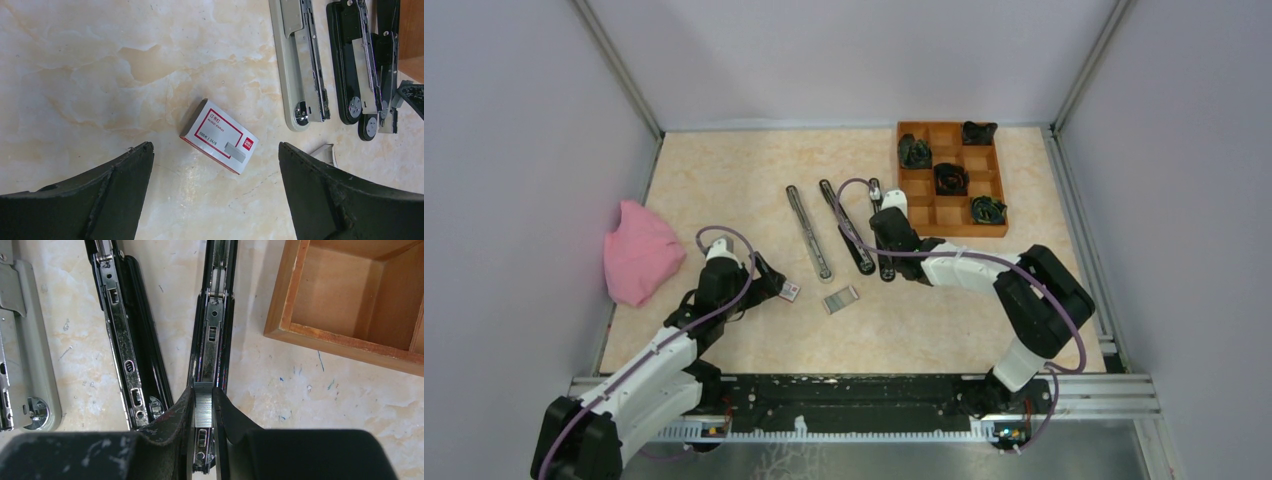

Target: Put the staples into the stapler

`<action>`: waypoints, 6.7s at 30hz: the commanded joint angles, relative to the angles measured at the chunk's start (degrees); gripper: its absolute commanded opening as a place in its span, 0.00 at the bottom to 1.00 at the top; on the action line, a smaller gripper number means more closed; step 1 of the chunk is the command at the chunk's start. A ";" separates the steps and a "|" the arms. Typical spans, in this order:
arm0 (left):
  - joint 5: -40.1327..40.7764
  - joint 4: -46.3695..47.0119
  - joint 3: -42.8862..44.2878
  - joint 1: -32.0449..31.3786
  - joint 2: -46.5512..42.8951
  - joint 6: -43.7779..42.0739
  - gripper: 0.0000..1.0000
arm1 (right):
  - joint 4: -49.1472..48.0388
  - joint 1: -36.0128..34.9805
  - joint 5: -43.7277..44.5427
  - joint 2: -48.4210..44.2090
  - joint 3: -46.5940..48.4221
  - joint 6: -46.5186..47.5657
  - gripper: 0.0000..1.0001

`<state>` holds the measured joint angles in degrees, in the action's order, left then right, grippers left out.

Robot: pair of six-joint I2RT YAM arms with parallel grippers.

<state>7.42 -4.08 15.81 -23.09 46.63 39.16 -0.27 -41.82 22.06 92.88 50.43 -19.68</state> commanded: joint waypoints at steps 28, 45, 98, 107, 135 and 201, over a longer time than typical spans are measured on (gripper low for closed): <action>-3.14 1.88 -0.26 0.31 0.04 0.39 0.99 | 1.06 0.43 -0.13 -1.51 -0.08 -1.52 0.29; -9.89 0.50 2.38 0.25 3.19 0.23 0.99 | 11.53 -4.45 -7.78 -8.51 3.81 -0.28 0.34; -15.45 1.53 2.97 0.27 8.26 4.11 0.98 | 15.82 -17.68 -15.57 8.60 12.71 -1.15 0.17; -15.84 1.70 2.91 0.30 8.13 4.17 0.98 | 16.61 -17.92 -14.65 9.73 13.04 -0.97 0.12; -21.64 9.16 4.19 1.85 0.89 2.78 0.97 | 13.09 -14.53 -17.35 -2.99 8.69 -0.17 0.00; -56.08 53.64 8.50 2.44 10.05 15.99 0.34 | -39.45 2.07 -68.82 -13.99 -4.39 -16.57 0.00</action>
<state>-48.82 51.53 23.22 -20.84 58.15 57.82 -35.66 -39.99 -46.48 78.48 43.16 -36.27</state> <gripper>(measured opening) 0.368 0.004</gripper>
